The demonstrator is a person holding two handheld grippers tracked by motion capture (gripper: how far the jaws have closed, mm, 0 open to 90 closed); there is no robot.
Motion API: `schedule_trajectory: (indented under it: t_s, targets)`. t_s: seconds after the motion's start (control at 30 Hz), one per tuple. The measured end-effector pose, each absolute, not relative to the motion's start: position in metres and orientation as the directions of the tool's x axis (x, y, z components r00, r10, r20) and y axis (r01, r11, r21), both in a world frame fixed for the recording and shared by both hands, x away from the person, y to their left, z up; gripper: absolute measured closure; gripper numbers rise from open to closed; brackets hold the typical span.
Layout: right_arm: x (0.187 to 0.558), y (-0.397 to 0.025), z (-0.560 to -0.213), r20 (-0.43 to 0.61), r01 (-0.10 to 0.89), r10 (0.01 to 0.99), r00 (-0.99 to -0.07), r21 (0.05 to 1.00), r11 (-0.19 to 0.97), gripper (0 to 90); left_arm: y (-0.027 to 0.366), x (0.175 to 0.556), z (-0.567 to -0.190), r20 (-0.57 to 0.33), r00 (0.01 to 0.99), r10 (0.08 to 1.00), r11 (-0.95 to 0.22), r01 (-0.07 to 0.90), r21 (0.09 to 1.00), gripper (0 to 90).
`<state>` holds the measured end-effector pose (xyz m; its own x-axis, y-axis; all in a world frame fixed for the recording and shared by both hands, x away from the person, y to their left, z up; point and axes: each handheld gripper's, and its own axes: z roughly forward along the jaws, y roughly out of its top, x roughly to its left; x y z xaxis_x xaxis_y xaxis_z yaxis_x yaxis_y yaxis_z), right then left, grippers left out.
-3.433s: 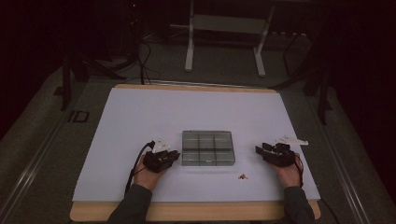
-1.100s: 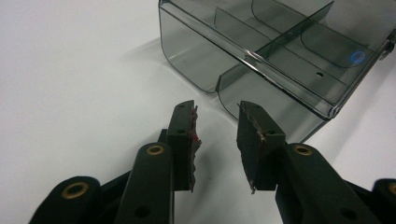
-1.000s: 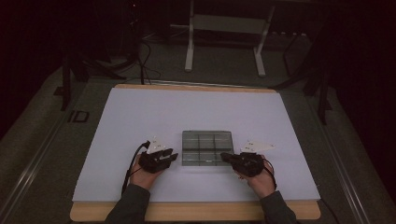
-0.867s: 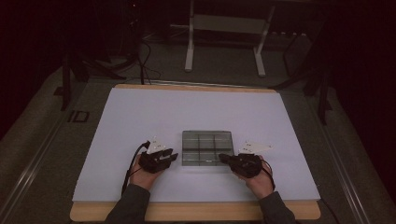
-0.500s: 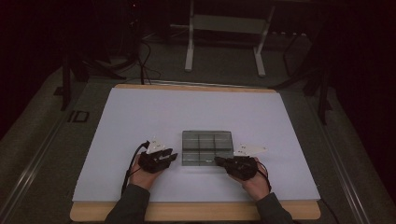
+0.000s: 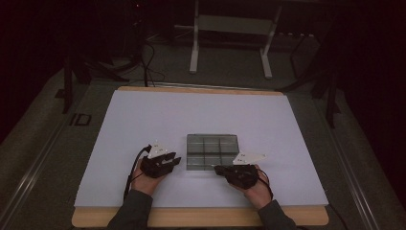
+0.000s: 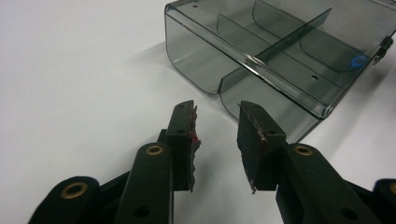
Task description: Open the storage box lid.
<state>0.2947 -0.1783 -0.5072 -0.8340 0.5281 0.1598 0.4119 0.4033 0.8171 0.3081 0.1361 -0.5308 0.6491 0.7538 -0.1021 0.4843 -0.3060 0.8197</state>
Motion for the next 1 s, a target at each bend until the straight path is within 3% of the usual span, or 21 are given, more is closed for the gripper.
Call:
schedule_trajectory:
  t_s: [1.0]
  targets:
    - [0.301, -0.175, -0.528, 0.177, 0.469, 0.574, -0.799, 0.781, 0.413, 89.0, 0.127, 0.287, -0.517, -0.105, 0.72, 0.686, -0.322, 0.43, 0.844, 66.9]
